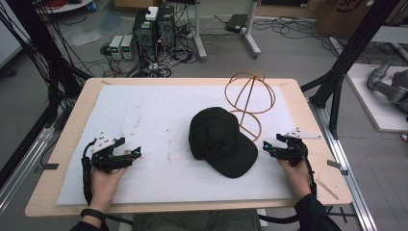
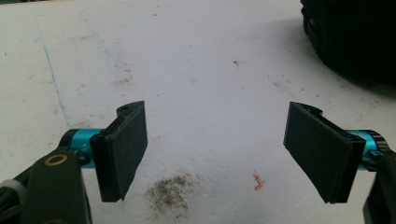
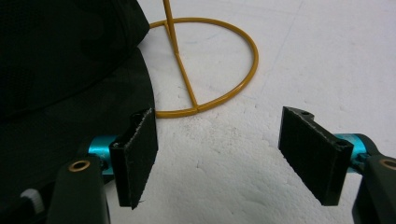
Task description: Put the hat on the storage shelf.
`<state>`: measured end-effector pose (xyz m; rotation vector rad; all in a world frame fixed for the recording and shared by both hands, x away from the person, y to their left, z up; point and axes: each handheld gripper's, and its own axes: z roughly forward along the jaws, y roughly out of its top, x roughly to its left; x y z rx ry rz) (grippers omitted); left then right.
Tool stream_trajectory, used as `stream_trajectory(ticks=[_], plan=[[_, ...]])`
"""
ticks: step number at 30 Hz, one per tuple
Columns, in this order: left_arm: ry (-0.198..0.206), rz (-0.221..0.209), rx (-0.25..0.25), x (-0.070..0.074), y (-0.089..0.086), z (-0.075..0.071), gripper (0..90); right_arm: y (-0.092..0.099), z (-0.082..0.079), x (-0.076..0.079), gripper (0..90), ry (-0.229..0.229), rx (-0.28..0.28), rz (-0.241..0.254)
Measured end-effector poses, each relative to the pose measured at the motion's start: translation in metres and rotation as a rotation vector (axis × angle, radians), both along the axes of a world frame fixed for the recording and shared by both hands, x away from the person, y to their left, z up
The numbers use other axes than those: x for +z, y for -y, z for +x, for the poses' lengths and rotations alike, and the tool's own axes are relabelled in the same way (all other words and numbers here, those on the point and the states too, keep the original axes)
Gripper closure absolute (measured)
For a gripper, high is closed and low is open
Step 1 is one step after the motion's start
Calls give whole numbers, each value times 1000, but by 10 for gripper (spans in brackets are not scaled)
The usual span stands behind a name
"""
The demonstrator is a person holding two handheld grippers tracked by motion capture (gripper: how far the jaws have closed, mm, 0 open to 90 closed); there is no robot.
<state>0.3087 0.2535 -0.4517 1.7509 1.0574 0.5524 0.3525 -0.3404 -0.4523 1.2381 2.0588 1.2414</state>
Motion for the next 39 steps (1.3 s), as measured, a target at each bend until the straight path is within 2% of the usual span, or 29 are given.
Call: stream_trajectory(ticks=[4, 8, 9, 10, 11, 13, 17, 18, 19, 22, 23, 24, 25, 26, 27, 28, 29, 33, 35, 36, 39], plan=[[0, 6, 11, 0, 1, 0, 218, 0, -1, 0, 279, 3, 0, -4], [9, 30, 15, 1, 4, -1, 220, -1, 0, 0, 279, 4, 3, -12], [0, 14, 12, 1, 4, -1, 220, -1, 0, 0, 279, 4, 4, -11], [-9, -20, 3, 2, 5, -1, 220, -1, 0, 0, 279, 3, 6, -6], [-18, -63, -9, 4, 7, -2, 220, -1, 0, 0, 279, 0, 4, -4], [-6, -85, -36, 9, 12, -4, 221, -1, 0, 0, 279, 5, 4, -8], [39, -87, -111, 22, 30, -10, 221, -2, 0, 0, 279, 2, 9, -19], [59, -78, -149, 28, 41, -14, 221, -2, 0, 0, 279, 3, 10, -16], [59, -78, -149, 28, 41, -14, 221, -1, 0, 0, 279, 0, 11, -12], [68, -92, -193, 34, 54, -17, 239, -1, 1, 0, 280, -7, 9, -9], [68, -93, -214, 36, 58, -18, 239, -1, 1, 0, 280, -7, 9, -9], [64, -108, -267, 39, 67, -19, 317, -1, 1, 0, 280, -6, 11, -15], [64, -108, -267, 39, 67, -19, 333, -2, 1, 0, 280, -9, 11, -15], [56, -116, -300, 42, 77, -18, 333, -2, 1, 0, 280, -11, 10, -17], [56, -116, -300, 42, 77, -18, 332, -2, 1, 0, 280, -11, 10, -17], [47, -122, -326, 45, 88, -17, 329, -2, 1, 0, 280, -7, 15, -24], [47, -122, -326, 45, 88, -17, 329, -2, 1, 0, 280, -7, 15, -24], [44, -123, -357, 50, 110, -14, 328, -3, 1, 0, 280, -8, 12, -24], [34, -123, -372, 52, 121, -12, 329, -3, 1, 0, 280, -13, 12, -23], [19, -127, -385, 52, 132, -8, 328, -3, 1, 0, 280, -16, 12, -26], [3, -130, -396, 52, 141, -5, 329, -3, 1, 0, 280, -11, 16, -32]])
